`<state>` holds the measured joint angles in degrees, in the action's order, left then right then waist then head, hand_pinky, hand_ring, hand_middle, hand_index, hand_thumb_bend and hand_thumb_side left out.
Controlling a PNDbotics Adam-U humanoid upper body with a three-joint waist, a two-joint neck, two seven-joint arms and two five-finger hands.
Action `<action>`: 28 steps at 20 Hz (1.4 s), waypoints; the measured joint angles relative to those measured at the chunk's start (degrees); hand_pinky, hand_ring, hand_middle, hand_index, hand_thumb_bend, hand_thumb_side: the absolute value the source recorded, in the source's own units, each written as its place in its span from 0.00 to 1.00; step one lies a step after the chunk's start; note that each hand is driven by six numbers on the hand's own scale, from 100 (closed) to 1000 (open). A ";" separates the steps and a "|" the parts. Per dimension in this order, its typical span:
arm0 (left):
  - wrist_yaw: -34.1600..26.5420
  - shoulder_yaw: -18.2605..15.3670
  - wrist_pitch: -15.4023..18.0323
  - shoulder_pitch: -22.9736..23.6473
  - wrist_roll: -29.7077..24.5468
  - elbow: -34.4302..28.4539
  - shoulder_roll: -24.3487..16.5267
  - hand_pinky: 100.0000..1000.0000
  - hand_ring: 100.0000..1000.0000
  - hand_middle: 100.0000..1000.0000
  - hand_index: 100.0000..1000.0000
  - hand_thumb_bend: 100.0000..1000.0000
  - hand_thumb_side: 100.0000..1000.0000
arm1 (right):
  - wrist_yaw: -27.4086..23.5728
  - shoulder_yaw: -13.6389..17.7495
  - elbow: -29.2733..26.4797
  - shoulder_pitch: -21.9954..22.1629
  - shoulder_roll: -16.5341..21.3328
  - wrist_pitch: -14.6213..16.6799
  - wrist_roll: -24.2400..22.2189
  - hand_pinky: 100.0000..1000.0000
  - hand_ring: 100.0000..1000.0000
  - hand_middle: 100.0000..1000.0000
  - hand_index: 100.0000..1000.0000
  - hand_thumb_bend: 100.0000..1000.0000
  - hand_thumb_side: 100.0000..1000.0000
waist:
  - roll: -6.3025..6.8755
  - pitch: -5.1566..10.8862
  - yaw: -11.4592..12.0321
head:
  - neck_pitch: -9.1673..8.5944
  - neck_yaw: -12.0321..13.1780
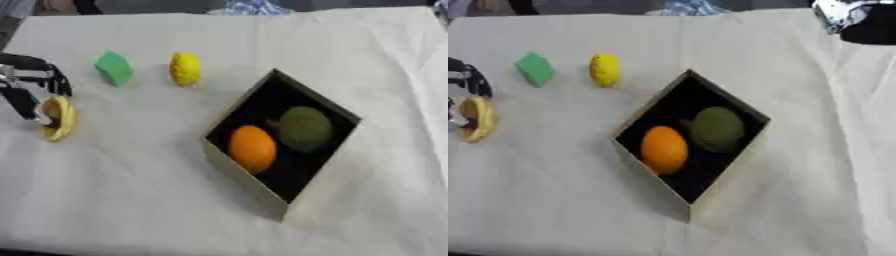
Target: Pick up objects on the table and place them in the box.
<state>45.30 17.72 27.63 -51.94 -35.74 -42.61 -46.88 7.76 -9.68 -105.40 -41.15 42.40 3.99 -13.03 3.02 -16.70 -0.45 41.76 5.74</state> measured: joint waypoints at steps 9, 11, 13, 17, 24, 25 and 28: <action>-9.12 -0.71 -2.75 5.84 0.36 -17.93 -4.79 0.68 0.60 0.50 0.64 0.14 0.00 | -3.82 2.56 -1.26 3.45 -1.40 -1.00 3.84 0.91 0.91 0.66 0.78 0.00 0.32 | 0.01 -0.05 -0.58 | -0.03 0.14; -10.86 -1.52 -4.38 6.65 0.74 -23.34 -6.39 0.68 0.60 0.51 0.65 0.15 0.00 | -4.97 3.10 -1.62 4.25 -1.95 -1.27 4.97 0.91 0.91 0.66 0.78 0.00 0.34 | 0.09 -0.05 -0.58 | -0.03 0.15; -11.98 -2.43 -5.83 6.96 1.19 -28.36 -7.55 0.68 0.61 0.52 0.66 0.16 0.00 | -5.76 3.59 -1.96 4.97 -2.56 -1.57 5.79 0.91 0.91 0.66 0.77 0.00 0.34 | 0.13 -0.05 -0.56 | -0.03 0.15; -13.95 -3.27 -7.82 5.70 2.31 -36.51 -8.12 0.69 0.60 0.51 0.65 0.14 0.00 | -6.64 4.24 -2.38 5.88 -3.50 -2.11 6.61 0.91 0.91 0.65 0.75 0.00 0.34 | 0.40 -0.02 -0.37 | -0.03 0.15; -19.31 2.31 -9.11 -3.93 3.02 -44.15 -1.09 0.69 0.58 0.50 0.65 0.07 0.00 | -7.00 4.47 -3.25 6.42 -5.65 -2.82 6.75 0.91 0.91 0.65 0.75 0.00 0.35 | 0.71 0.87 0.41 | -0.02 -0.81; -19.98 3.47 -9.49 -5.67 2.72 -44.46 1.06 0.69 0.58 0.49 0.65 0.06 0.00 | -7.00 4.47 -3.37 6.42 -5.95 -2.90 6.69 0.91 0.91 0.65 0.75 0.00 0.35 | 0.75 0.96 0.51 | -0.02 -1.03; -20.77 6.44 -11.26 -9.68 2.36 -44.16 7.92 0.69 0.57 0.49 0.65 0.05 0.01 | -7.00 4.56 -3.47 6.43 -6.57 -3.14 6.54 0.91 0.91 0.65 0.75 0.00 0.35 | 0.71 1.20 0.64 | -0.02 -1.40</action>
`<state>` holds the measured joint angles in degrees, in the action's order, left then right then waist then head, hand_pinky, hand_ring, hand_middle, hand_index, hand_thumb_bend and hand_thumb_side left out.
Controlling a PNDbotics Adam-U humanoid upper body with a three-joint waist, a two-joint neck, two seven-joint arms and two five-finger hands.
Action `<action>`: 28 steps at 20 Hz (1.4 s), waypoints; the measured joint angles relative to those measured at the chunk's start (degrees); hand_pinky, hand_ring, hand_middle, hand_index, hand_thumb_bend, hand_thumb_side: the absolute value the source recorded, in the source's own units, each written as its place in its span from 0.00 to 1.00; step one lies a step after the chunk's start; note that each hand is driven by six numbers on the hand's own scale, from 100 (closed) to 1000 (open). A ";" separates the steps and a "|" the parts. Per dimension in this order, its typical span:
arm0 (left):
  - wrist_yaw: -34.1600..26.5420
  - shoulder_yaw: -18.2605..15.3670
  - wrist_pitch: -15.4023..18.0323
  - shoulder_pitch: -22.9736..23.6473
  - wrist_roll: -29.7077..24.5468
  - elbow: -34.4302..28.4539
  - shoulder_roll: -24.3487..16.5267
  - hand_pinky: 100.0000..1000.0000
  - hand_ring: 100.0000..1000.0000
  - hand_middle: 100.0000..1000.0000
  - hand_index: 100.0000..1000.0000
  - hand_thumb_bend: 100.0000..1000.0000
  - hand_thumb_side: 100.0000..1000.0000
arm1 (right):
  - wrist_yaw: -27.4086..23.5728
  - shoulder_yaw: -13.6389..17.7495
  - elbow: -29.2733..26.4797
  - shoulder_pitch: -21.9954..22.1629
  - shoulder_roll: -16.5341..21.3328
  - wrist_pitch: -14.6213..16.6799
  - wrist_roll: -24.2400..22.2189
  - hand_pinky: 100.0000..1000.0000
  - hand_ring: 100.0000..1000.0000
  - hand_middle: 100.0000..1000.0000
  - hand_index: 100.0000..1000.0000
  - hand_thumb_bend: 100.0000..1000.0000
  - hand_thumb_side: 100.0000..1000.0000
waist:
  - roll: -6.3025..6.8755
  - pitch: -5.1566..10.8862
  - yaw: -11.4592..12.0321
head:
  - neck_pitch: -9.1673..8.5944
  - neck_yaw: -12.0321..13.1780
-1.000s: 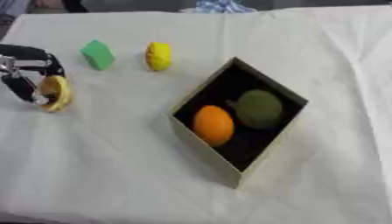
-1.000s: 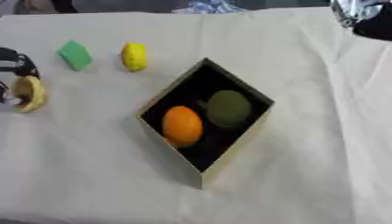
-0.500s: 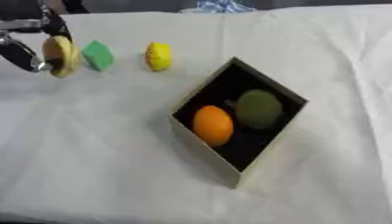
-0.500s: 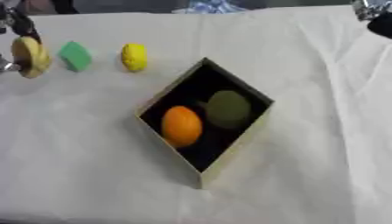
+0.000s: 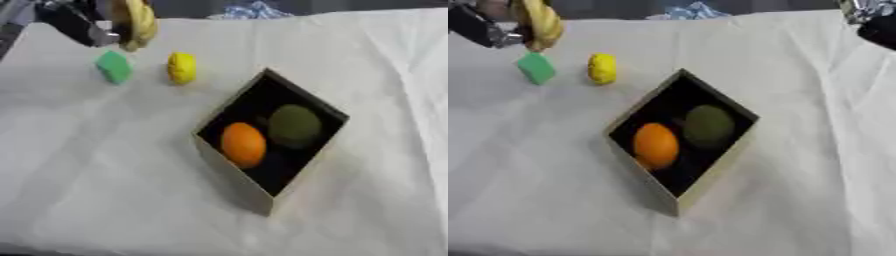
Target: Pick up objects on the table and place them in the box.
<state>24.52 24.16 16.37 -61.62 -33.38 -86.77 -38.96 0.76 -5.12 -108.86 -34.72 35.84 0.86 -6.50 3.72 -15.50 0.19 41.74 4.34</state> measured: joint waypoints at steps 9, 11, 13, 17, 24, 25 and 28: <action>7.23 3.60 -0.41 -2.97 -0.49 7.67 17.37 0.70 0.58 0.50 0.66 0.06 0.07 | 0.00 0.20 -0.32 0.17 -1.13 -0.34 0.03 0.91 0.91 0.65 0.75 0.00 0.36 | -0.30 -0.05 0.12 | 0.05 0.03; 9.47 3.90 0.27 -2.94 -0.84 10.22 19.64 0.70 0.59 0.51 0.66 0.07 0.08 | 0.00 0.20 -0.34 0.01 -1.40 -0.40 -0.05 0.91 0.91 0.65 0.75 0.00 0.36 | -0.31 -0.17 0.00 | 0.10 0.09; 11.73 4.05 1.13 -2.75 -0.95 13.00 21.50 0.70 0.59 0.51 0.66 0.07 0.09 | 0.00 0.20 -0.40 -0.08 -1.54 -0.43 -0.08 0.91 0.91 0.65 0.74 0.00 0.36 | -0.31 -0.47 -0.20 | 0.16 0.15; 14.87 4.19 3.03 -1.89 -0.23 17.05 23.53 0.71 0.60 0.52 0.68 0.09 0.12 | -0.13 0.20 -0.61 -0.09 -1.85 -0.45 -0.10 0.91 0.91 0.65 0.74 0.00 0.36 | -0.31 -0.63 -0.21 | 0.40 0.31; 15.85 4.50 5.85 -0.91 -1.34 18.90 24.58 0.86 0.83 0.82 0.93 0.39 0.47 | -0.38 0.22 -0.87 -0.11 -2.39 -0.49 -0.08 0.91 0.90 0.65 0.74 0.00 0.36 | -0.36 -0.72 -0.25 | 0.55 0.56; 15.83 4.50 6.08 -0.90 -1.56 18.85 24.58 0.86 0.83 0.83 0.94 0.41 0.48 | -0.40 0.22 -0.92 -0.11 -2.40 -0.49 -0.08 0.91 0.91 0.65 0.74 0.00 0.36 | -0.39 -0.72 -0.25 | 0.55 0.57; 15.73 4.16 6.18 -0.84 -1.64 17.83 24.58 0.86 0.82 0.81 0.93 0.41 0.46 | -0.42 0.24 -0.98 -0.08 -2.67 -0.55 -0.05 0.91 0.90 0.65 0.74 0.00 0.36 | -0.47 -0.72 -0.21 | 0.55 0.60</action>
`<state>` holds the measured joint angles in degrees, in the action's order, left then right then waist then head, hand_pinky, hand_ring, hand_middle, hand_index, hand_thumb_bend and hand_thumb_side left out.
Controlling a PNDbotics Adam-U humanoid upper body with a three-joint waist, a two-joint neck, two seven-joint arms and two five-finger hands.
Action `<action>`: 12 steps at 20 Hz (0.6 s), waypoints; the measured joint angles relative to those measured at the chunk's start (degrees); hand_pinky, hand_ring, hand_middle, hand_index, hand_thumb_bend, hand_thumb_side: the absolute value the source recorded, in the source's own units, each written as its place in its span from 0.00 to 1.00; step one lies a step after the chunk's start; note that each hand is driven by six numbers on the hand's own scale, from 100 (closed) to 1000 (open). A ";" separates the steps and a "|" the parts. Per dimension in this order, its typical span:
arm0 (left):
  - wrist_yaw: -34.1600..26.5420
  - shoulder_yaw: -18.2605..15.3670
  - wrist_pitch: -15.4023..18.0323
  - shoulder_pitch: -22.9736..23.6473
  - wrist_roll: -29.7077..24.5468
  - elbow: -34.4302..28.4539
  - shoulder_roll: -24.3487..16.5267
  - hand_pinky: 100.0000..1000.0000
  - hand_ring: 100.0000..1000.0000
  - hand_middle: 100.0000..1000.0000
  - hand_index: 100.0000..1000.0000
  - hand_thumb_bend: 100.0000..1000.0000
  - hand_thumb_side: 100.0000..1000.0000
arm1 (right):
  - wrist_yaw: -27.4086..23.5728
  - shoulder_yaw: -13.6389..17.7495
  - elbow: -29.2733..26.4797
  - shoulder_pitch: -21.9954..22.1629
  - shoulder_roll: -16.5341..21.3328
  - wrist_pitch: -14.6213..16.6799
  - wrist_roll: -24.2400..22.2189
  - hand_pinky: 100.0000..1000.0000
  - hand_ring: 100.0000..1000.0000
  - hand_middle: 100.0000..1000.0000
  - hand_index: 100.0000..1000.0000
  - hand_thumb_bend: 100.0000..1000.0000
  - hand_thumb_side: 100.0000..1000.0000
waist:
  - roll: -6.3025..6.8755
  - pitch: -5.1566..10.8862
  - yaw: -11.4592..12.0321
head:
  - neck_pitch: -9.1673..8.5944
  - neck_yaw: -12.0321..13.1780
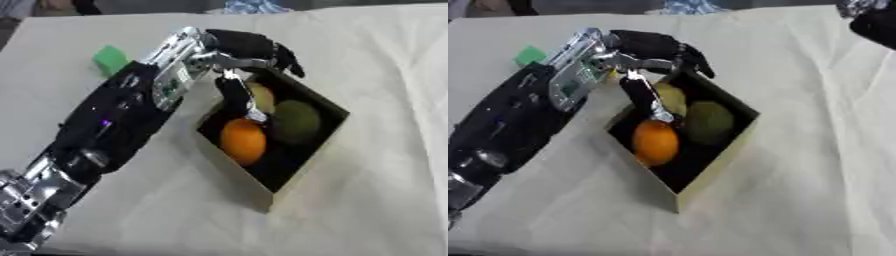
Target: Pick up objects on the table and place them in the box.
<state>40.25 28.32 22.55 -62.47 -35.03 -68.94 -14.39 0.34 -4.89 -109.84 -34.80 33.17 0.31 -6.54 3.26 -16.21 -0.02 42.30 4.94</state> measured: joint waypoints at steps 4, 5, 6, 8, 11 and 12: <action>-1.10 -1.15 -0.69 0.46 0.51 -2.30 -0.48 0.84 0.80 0.79 0.90 0.26 0.38 | -0.01 0.11 -0.01 0.05 -0.18 -0.09 0.05 0.91 0.90 0.65 0.74 0.00 0.36 | 0.00 0.08 0.07 | 0.00 0.02; -1.71 -1.56 -1.03 0.62 0.56 -3.20 -0.84 0.83 0.79 0.78 0.89 0.23 0.36 | -0.01 0.16 -0.01 0.05 -0.19 -0.11 0.06 0.91 0.90 0.65 0.74 0.00 0.36 | -0.02 0.11 0.07 | 0.00 0.02; -2.34 -2.07 -1.46 0.74 0.64 -4.35 -1.36 0.82 0.78 0.76 0.88 0.21 0.33 | -0.01 0.23 -0.02 0.05 -0.21 -0.12 0.07 0.91 0.90 0.65 0.74 0.00 0.36 | -0.03 0.13 0.10 | 0.00 0.02; -3.65 -3.49 -2.80 0.97 1.12 -6.95 -3.24 0.82 0.77 0.75 0.86 0.22 0.30 | -0.01 0.31 -0.04 0.06 -0.22 -0.16 0.14 0.91 0.90 0.65 0.74 0.00 0.35 | -0.03 0.13 0.19 | -0.01 0.01; -4.82 -6.53 -5.76 0.98 2.55 -9.46 -8.80 0.81 0.78 0.75 0.86 0.27 0.28 | -0.01 0.40 -0.07 0.12 -0.22 -0.13 0.27 0.91 0.90 0.65 0.74 0.00 0.35 | -0.03 0.13 0.38 | -0.01 -0.26; -4.76 -7.52 -6.69 0.97 3.00 -9.23 -11.04 0.81 0.78 0.75 0.86 0.29 0.30 | -0.01 0.50 -0.09 0.19 -0.21 -0.11 0.30 0.91 0.90 0.65 0.74 0.00 0.35 | 0.00 0.13 0.40 | -0.01 -0.40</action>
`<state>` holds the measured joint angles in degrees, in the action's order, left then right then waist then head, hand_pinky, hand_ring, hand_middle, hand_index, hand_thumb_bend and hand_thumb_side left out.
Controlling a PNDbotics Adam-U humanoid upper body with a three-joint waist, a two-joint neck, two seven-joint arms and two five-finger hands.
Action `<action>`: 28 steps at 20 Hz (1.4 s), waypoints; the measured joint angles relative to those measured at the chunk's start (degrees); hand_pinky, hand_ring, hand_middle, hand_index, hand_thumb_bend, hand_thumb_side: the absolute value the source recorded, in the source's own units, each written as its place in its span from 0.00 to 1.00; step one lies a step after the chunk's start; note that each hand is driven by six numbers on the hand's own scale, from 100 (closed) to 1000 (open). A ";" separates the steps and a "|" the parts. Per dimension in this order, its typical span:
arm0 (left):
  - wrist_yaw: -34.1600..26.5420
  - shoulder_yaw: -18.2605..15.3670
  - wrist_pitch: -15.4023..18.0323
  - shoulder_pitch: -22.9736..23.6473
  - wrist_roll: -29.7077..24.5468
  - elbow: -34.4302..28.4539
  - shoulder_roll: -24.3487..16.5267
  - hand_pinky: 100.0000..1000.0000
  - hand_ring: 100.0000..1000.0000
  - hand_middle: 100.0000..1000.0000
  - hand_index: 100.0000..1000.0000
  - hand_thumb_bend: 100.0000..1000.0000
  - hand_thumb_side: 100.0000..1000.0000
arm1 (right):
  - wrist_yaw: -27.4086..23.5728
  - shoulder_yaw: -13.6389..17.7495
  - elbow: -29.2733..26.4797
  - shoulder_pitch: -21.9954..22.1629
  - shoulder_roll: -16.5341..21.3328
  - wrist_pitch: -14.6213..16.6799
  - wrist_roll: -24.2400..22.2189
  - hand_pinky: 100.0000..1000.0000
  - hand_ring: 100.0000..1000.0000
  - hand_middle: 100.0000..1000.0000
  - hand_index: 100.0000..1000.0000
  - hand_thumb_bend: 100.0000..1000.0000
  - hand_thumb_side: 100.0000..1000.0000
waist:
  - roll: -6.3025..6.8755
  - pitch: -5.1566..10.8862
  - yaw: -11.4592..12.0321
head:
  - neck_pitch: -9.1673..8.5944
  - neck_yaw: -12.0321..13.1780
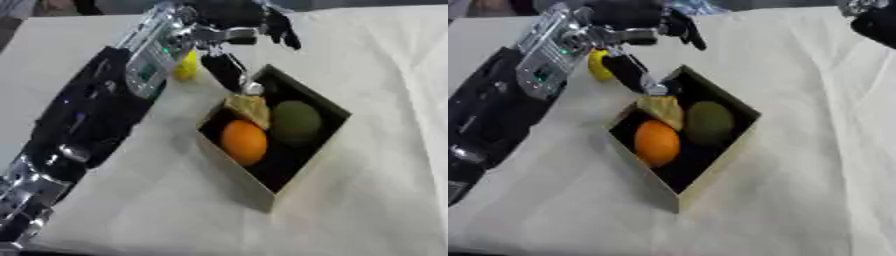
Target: Pick up objects on the table and place them in the box.
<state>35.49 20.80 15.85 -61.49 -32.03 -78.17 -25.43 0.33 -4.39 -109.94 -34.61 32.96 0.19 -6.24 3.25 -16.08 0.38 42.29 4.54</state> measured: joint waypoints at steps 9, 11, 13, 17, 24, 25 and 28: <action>6.55 -6.15 -1.49 -2.02 3.10 19.34 -9.11 0.81 0.79 0.76 0.89 0.41 0.40 | 0.01 0.18 -0.30 0.31 0.06 -0.03 0.20 0.91 0.90 0.65 0.74 0.00 0.36 | -0.10 0.00 0.35 | -0.08 -0.30; 8.28 -7.15 -0.89 -2.72 3.54 23.25 -9.40 0.81 0.79 0.76 0.89 0.42 0.41 | 0.01 0.18 -0.30 0.31 0.06 -0.03 0.22 0.91 0.90 0.65 0.74 0.00 0.36 | -0.16 -0.03 0.34 | -0.24 -0.18; 9.94 -8.17 -0.60 -3.29 3.98 26.85 -9.40 0.81 0.79 0.75 0.89 0.45 0.44 | 0.01 0.18 -0.30 0.31 0.06 -0.05 0.25 0.91 0.90 0.65 0.74 0.00 0.36 | -0.17 -0.07 0.32 | -0.46 -0.05; 13.08 -9.66 -0.69 -4.36 4.50 33.62 -9.32 0.81 0.79 0.74 0.89 0.50 0.49 | 0.01 0.19 -0.31 0.31 0.06 -0.09 0.31 0.91 0.90 0.65 0.73 0.00 0.36 | -0.16 -0.21 0.18 | -0.57 0.35; 17.25 -11.94 -1.35 -5.85 5.41 43.01 -8.02 0.81 0.79 0.72 0.86 0.55 0.54 | 0.00 0.52 -0.35 0.31 0.06 -0.29 0.73 0.91 0.90 0.64 0.73 0.00 0.36 | -0.16 -0.55 -0.09 | -1.01 0.91; 17.69 -12.35 -1.72 -6.01 5.67 44.04 -7.82 0.81 0.79 0.73 0.86 0.58 0.54 | 0.00 0.52 -0.37 0.31 0.06 -0.31 0.76 0.91 0.90 0.64 0.73 0.00 0.36 | -0.17 -0.57 -0.09 | -1.02 0.94; 19.24 -13.38 -3.23 -6.19 6.57 46.46 -7.78 0.81 0.79 0.73 0.86 0.60 0.56 | 0.00 0.54 -0.47 0.31 0.06 -0.40 0.89 0.91 0.90 0.64 0.73 0.00 0.36 | -0.17 -0.62 -0.13 | -1.06 1.15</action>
<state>54.73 7.42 12.62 -67.68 -25.46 -31.71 -33.22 0.32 -3.85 -110.41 -34.30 33.03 -0.20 -5.35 3.09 -16.70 0.25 41.23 5.69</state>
